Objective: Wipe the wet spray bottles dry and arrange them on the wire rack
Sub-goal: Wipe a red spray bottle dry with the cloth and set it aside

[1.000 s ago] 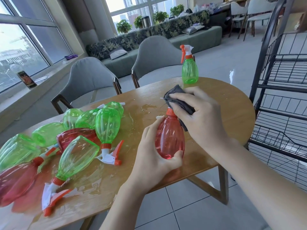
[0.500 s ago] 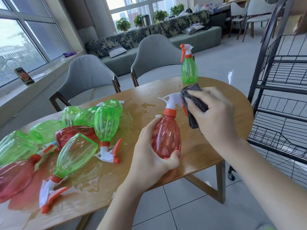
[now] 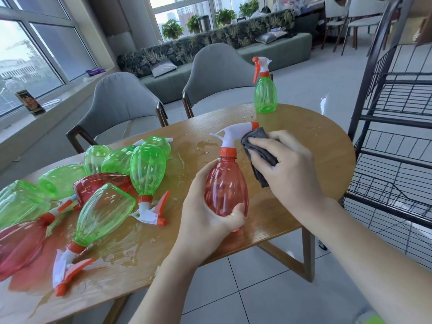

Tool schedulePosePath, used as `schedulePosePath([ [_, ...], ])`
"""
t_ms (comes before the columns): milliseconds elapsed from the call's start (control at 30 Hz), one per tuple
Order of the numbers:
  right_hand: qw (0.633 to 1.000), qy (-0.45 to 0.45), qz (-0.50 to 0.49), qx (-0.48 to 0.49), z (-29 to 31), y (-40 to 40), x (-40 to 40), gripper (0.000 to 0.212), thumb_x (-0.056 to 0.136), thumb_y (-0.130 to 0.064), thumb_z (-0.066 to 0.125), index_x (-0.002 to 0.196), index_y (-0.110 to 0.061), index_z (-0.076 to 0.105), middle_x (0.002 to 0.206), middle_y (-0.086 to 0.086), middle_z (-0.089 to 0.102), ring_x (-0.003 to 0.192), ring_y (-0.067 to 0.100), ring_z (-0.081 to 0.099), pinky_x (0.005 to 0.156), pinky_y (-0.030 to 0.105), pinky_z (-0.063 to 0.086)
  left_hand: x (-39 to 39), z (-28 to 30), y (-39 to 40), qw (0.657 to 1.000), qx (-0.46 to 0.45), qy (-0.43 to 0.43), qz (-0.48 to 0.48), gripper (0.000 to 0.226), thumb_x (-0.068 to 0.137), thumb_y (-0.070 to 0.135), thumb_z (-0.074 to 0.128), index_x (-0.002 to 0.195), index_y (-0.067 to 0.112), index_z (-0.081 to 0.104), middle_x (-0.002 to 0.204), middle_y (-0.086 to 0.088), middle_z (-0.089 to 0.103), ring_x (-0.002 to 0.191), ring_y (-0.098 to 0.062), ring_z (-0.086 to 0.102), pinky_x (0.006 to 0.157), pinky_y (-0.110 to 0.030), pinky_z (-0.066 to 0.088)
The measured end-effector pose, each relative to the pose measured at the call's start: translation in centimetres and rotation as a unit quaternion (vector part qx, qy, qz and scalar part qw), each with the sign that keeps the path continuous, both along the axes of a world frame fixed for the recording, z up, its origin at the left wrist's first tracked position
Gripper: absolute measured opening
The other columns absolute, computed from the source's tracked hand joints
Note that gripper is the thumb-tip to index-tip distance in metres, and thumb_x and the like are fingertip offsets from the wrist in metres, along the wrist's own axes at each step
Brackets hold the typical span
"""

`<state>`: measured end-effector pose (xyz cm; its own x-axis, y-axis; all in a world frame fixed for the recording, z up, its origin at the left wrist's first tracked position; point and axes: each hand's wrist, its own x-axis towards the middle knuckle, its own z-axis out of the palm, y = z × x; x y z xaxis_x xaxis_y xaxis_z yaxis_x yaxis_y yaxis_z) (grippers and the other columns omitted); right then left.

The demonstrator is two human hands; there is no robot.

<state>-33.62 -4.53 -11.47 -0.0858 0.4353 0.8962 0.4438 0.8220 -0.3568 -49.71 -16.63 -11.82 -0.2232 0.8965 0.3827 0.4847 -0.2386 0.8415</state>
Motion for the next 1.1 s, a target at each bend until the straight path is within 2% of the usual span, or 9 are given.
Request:
schedulePosePath([
  [200, 0.999, -0.039, 0.016, -0.034, -1.6, -0.2, 1.5, 0.021, 0.087, -0.006, 0.081, 0.108, -0.006, 0.079, 0.100, 0.009, 0.070, 0.085, 0.020, 0.067, 0.075, 0.031, 0.055, -0.3, 0.0, 0.1, 0.999, 0.003, -0.037, 0.021, 0.076, 0.072, 0.021, 0.082, 0.141, 0.035, 0.054, 0.127, 0.020, 0.070, 0.120, -0.003, 0.068, 0.096, -0.016, 0.053],
  [300, 0.991, 0.040, 0.054, -0.111, -0.7, -0.2, 2.4, 0.019, 0.090, -0.010, 0.079, 0.109, -0.010, 0.079, 0.102, 0.002, 0.074, 0.089, 0.011, 0.070, 0.080, 0.025, 0.057, -0.6, 0.1, -0.1, 0.999, 0.001, -0.043, 0.015, 0.073, 0.073, 0.018, 0.082, 0.140, 0.034, 0.055, 0.125, 0.022, 0.070, 0.119, -0.002, 0.069, 0.093, -0.012, 0.052],
  [433, 0.909, 0.255, 0.173, -0.282, 1.7, 0.3, 1.9, 0.015, 0.096, -0.016, 0.074, 0.110, -0.019, 0.077, 0.100, -0.006, 0.079, 0.098, 0.009, 0.074, 0.085, 0.023, 0.057, -0.8, 0.1, -0.3, 1.000, -0.004, -0.027, 0.002, 0.077, 0.074, 0.021, 0.085, 0.142, 0.036, 0.053, 0.128, 0.021, 0.069, 0.122, -0.005, 0.069, 0.095, -0.016, 0.053],
  [533, 0.854, 0.323, 0.239, -0.329, 2.3, 0.5, 0.6, 0.012, 0.097, -0.017, 0.071, 0.107, -0.022, 0.077, 0.100, -0.004, 0.079, 0.099, 0.014, 0.074, 0.089, 0.031, 0.058, -0.9, 0.0, -0.3, 1.000, -0.001, -0.013, -0.003, 0.079, 0.074, 0.021, 0.085, 0.144, 0.037, 0.052, 0.131, 0.020, 0.068, 0.125, -0.008, 0.067, 0.100, -0.021, 0.055],
  [633, 0.832, 0.334, 0.261, -0.357, 2.0, 0.5, -0.7, 0.012, 0.099, -0.018, 0.070, 0.108, -0.023, 0.077, 0.102, -0.001, 0.080, 0.101, 0.019, 0.075, 0.091, 0.038, 0.058, -0.9, -0.1, -0.3, 1.000, -0.001, -0.005, -0.004, 0.079, 0.074, 0.018, 0.084, 0.143, 0.039, 0.052, 0.132, 0.016, 0.068, 0.125, -0.008, 0.067, 0.098, -0.018, 0.054],
  [733, 0.837, 0.321, 0.269, -0.352, 2.0, 0.1, -1.1, 0.012, 0.099, -0.021, 0.070, 0.107, -0.026, 0.077, 0.102, -0.002, 0.080, 0.101, 0.018, 0.075, 0.088, 0.034, 0.058, -0.9, -0.2, -0.2, 1.000, 0.000, -0.004, -0.002, 0.080, 0.074, 0.019, 0.084, 0.144, 0.039, 0.051, 0.134, 0.015, 0.068, 0.126, -0.008, 0.067, 0.100, -0.019, 0.054],
  [900, 0.888, 0.258, 0.213, -0.317, 2.4, -1.0, -0.9, 0.012, 0.091, -0.025, 0.079, 0.103, -0.022, 0.079, 0.093, -0.006, 0.080, 0.092, 0.009, 0.075, 0.080, 0.027, 0.059, -0.7, -0.3, -0.1, 1.000, 0.004, 0.000, 0.001, 0.082, 0.072, 0.021, 0.085, 0.145, 0.038, 0.051, 0.135, 0.013, 0.068, 0.126, -0.010, 0.067, 0.105, -0.030, 0.056],
  [1033, 0.922, 0.189, 0.156, -0.300, 1.6, -1.1, -0.9, 0.017, 0.099, -0.024, 0.070, 0.112, -0.017, 0.080, 0.089, 0.000, 0.079, 0.085, 0.020, 0.075, 0.077, 0.048, 0.061, -0.7, -0.4, -0.2, 1.000, 0.005, -0.004, 0.001, 0.081, 0.074, 0.021, 0.085, 0.146, 0.037, 0.051, 0.135, 0.011, 0.068, 0.126, -0.010, 0.068, 0.105, -0.031, 0.057],
  [1100, 0.934, 0.155, 0.142, -0.289, 1.2, -1.2, -0.8, 0.021, 0.101, -0.025, 0.066, 0.118, -0.018, 0.078, 0.088, 0.001, 0.078, 0.083, 0.022, 0.073, 0.075, 0.049, 0.060, -0.7, -0.3, -0.2, 1.000, 0.004, -0.006, -0.003, 0.081, 0.075, 0.021, 0.085, 0.146, 0.037, 0.051, 0.135, 0.011, 0.069, 0.125, -0.010, 0.068, 0.103, -0.027, 0.056],
])
